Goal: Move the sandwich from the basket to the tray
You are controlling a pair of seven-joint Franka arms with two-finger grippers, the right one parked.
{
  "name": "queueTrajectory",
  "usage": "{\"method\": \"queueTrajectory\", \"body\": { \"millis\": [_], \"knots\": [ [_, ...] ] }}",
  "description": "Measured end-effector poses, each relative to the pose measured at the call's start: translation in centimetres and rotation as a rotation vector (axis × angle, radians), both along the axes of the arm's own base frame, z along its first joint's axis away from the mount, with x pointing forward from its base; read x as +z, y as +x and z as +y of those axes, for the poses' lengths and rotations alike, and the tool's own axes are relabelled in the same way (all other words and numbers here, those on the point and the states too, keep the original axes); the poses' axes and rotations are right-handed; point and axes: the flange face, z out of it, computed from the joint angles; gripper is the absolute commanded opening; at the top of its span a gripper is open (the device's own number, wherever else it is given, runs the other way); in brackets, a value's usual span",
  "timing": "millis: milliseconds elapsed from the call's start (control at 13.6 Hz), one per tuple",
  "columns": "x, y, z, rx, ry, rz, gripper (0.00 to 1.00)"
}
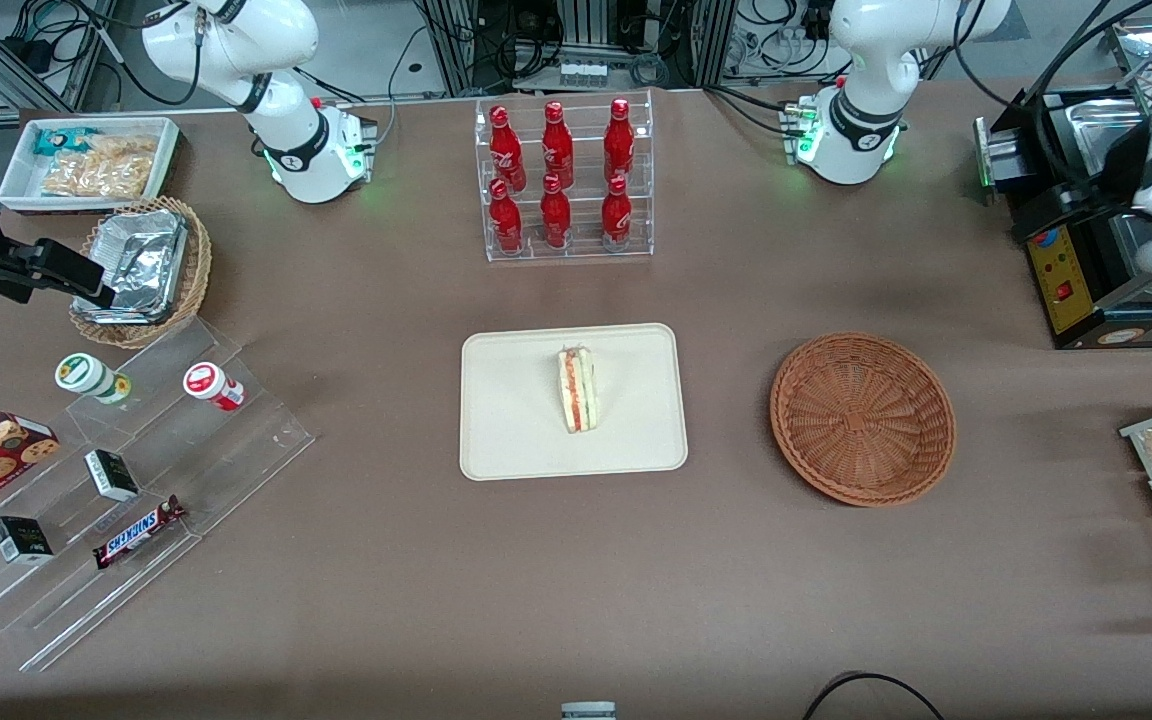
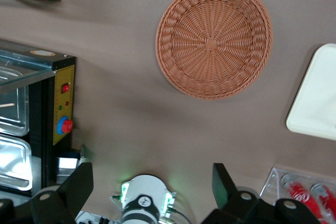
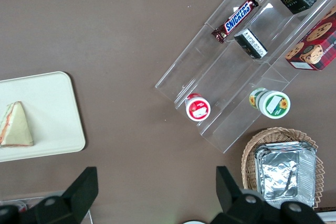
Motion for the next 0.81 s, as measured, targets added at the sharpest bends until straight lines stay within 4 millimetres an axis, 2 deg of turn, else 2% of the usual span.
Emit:
{"method": "queueTrajectory", "body": {
  "millis": [147,587,807],
  "knots": [
    [0.3,-0.6,1.1,-0.035,-0.015,-0.004,1.0],
    [1.3,-0.3,0.6,-0.084,-0.035,-0.047,1.0],
    [1.7,-0.2,1.1,-0.1,-0.039,-0.063,1.0]
  ]
}}
